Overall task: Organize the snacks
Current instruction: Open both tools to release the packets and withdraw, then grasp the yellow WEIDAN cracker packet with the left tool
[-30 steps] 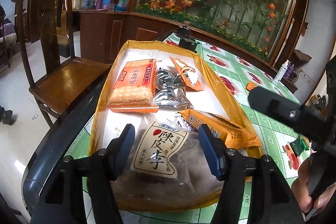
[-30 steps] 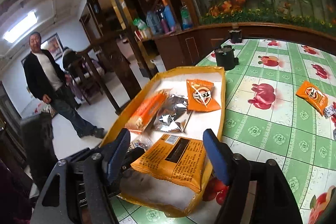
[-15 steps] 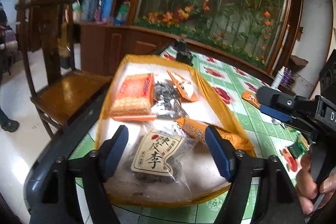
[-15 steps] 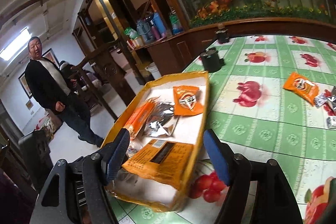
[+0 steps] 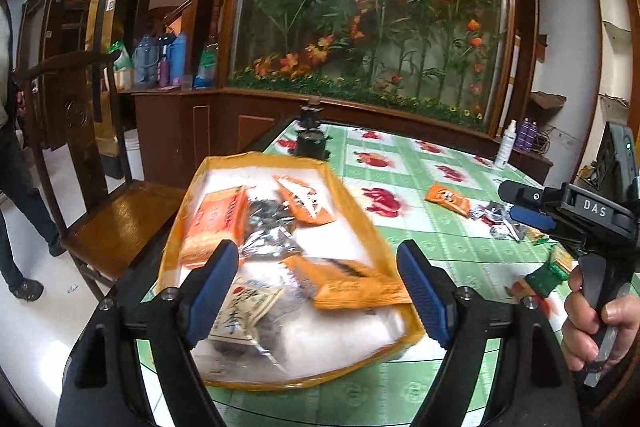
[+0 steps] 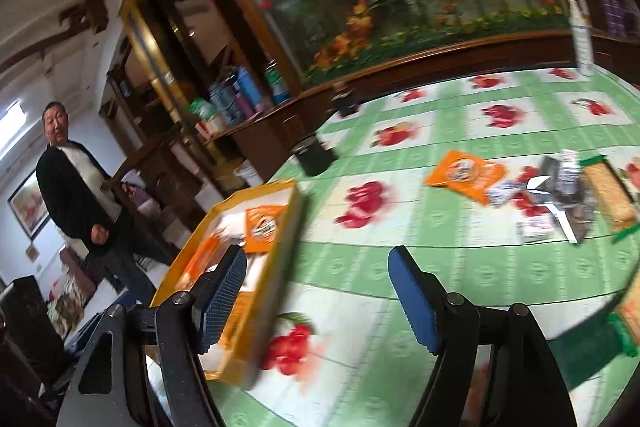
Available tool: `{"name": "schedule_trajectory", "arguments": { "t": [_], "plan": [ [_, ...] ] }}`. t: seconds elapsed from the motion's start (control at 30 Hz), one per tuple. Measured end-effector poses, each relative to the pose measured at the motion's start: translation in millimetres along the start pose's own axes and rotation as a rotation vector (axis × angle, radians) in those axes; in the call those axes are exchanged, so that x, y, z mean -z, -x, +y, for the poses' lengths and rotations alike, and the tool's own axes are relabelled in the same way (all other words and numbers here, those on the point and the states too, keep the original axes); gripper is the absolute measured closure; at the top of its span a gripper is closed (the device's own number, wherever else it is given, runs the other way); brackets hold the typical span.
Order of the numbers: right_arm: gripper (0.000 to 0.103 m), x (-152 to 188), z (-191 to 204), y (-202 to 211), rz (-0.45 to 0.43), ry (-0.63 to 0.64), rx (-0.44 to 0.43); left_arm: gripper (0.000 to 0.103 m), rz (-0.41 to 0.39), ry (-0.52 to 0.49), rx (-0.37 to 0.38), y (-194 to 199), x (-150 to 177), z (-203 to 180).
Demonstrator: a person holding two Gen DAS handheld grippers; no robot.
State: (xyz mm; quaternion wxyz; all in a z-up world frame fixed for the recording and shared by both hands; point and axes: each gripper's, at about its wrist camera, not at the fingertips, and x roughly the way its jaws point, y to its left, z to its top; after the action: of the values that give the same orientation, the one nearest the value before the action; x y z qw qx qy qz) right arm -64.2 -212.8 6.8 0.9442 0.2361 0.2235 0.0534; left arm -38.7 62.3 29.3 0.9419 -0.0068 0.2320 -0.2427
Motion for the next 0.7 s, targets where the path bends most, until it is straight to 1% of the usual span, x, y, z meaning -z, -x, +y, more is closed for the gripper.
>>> {"name": "schedule_trajectory", "arguments": {
  "t": [0.17,0.33,0.4,0.47,0.57,0.6,0.67,0.7],
  "plan": [
    [0.025,-6.0,-29.7,30.3,-0.061,-0.026,0.054,0.022,0.002,-0.043,0.027,3.2,-5.1,-22.5],
    [0.025,-12.2,-61.9,71.0,-0.150,-0.018,0.156,0.022,0.029,-0.098,0.085,-1.7,-11.7,-56.7],
    [0.024,-13.8,-77.8,87.9,-0.183,-0.029,0.193,0.021,0.054,-0.140,0.141,-7.4,-15.1,-81.1],
    [0.023,-13.6,-91.1,101.4,-0.208,-0.043,0.223,0.016,0.088,-0.182,0.197,-14.8,-15.7,-105.4],
    [0.021,-11.6,-114.8,123.2,-0.247,-0.087,0.258,0.016,0.152,-0.246,0.313,-32.6,-16.4,-148.8],
    [0.021,-10.3,-123.0,130.3,-0.256,-0.107,0.267,0.016,0.191,-0.272,0.363,-42.9,-15.0,-168.2],
    [0.021,-6.4,-135.1,140.6,-0.264,-0.142,0.280,0.016,0.249,-0.314,0.425,-57.7,-9.0,-196.5],
    [0.021,-5.2,-141.7,145.3,-0.266,-0.162,0.280,0.016,0.281,-0.352,0.452,-67.9,-4.3,-214.9]
  ]
}}
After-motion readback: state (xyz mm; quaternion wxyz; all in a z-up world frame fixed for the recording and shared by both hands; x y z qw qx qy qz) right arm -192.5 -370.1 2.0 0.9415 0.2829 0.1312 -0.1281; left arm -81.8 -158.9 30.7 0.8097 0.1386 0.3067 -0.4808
